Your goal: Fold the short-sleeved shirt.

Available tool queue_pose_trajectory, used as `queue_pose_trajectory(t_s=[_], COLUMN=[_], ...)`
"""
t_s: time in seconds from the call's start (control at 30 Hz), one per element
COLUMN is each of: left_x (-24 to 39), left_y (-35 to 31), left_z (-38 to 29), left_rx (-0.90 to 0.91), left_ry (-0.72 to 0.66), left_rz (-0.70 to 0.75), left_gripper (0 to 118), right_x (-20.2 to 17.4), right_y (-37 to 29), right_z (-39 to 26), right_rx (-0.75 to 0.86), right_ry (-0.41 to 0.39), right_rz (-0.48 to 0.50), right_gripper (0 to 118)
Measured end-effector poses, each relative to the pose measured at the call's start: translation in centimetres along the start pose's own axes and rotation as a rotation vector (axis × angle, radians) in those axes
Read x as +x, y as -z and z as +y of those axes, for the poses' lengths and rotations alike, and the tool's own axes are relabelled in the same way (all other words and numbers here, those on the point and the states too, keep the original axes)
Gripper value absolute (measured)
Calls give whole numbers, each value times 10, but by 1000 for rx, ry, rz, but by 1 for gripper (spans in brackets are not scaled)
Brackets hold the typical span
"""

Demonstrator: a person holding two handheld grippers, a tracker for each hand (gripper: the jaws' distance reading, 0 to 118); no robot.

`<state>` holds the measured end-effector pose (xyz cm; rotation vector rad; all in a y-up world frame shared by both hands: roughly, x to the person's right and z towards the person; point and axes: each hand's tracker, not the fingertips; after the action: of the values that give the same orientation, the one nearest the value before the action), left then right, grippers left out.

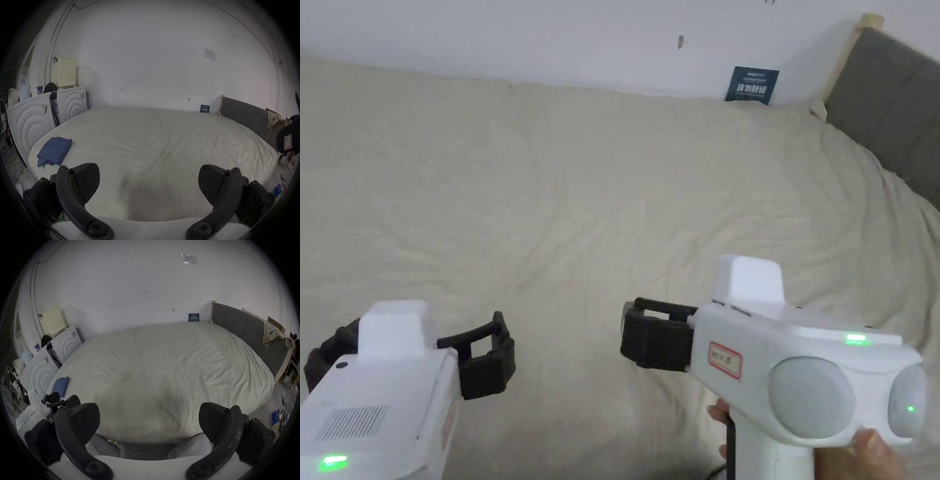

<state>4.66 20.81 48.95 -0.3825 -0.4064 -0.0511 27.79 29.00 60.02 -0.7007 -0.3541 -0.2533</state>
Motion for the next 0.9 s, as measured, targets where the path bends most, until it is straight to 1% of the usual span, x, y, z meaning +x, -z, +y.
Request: queue_pose_trajectory(t_s=[0.03, 0.07, 0.13, 0.17, 0.27, 0.33, 0.37, 0.4, 0.43, 0.5, 0.57, 0.6, 0.63, 0.7, 0.8, 0.9], left_x=[0, 0, 0, 0, -3, -5, -6, -6, -7, -8, -10, -11, -13, -14, -14, -11], left_y=[1, 2, 6, 9, 21, 33, 40, 47, 55, 74, 98, 112, 126, 160, 214, 263], left_z=[-2, -4, -7, -9, -13, -15, -16, -19, -21, -26, -29, -28, -26, -20, -7, 6], left_rx=[-5, -12, -24, -30, -80, -127, -152, -172, -194, -245, -308, -331, -348, -363, -384, -395], left_ry=[3, 9, 23, 25, -7, -37, -48, -55, -59, -69, -77, -79, -80, -89, -108, -116], left_rz=[1, 1, 3, 6, 6, 9, 15, 20, 25, 40, 51, 49, 51, 71, 88, 100], left_gripper=[118, 118, 118, 118, 118, 118, 118, 118, 118, 118, 118, 118, 118, 118, 118, 118], right_x=[0, 1, 3, 2, -1, -3, -4, -5, -5, 0, 5, 8, 10, 13, 15, 20], right_y=[4, 8, 14, 15, 26, 36, 45, 55, 66, 99, 134, 152, 168, 201, 247, 289], right_z=[-1, -2, -3, -3, -8, -14, -16, -18, -20, -27, -28, -28, -27, -17, 7, 35], right_rx=[-31, -34, -37, -28, 10, 9, -28, -67, -124, -208, -277, -299, -297, -267, -247, -214], right_ry=[-20, -16, 18, 16, 16, -8, -33, -30, -23, -12, 14, 46, 52, 25, -45, -38], right_rz=[-14, -20, -30, -36, -49, -34, -15, -9, -9, 37, 27, -1, -28, -109, -169, -188], right_gripper=[118, 118, 118, 118, 118, 118, 118, 118, 118, 118, 118, 118, 118, 118, 118, 118])
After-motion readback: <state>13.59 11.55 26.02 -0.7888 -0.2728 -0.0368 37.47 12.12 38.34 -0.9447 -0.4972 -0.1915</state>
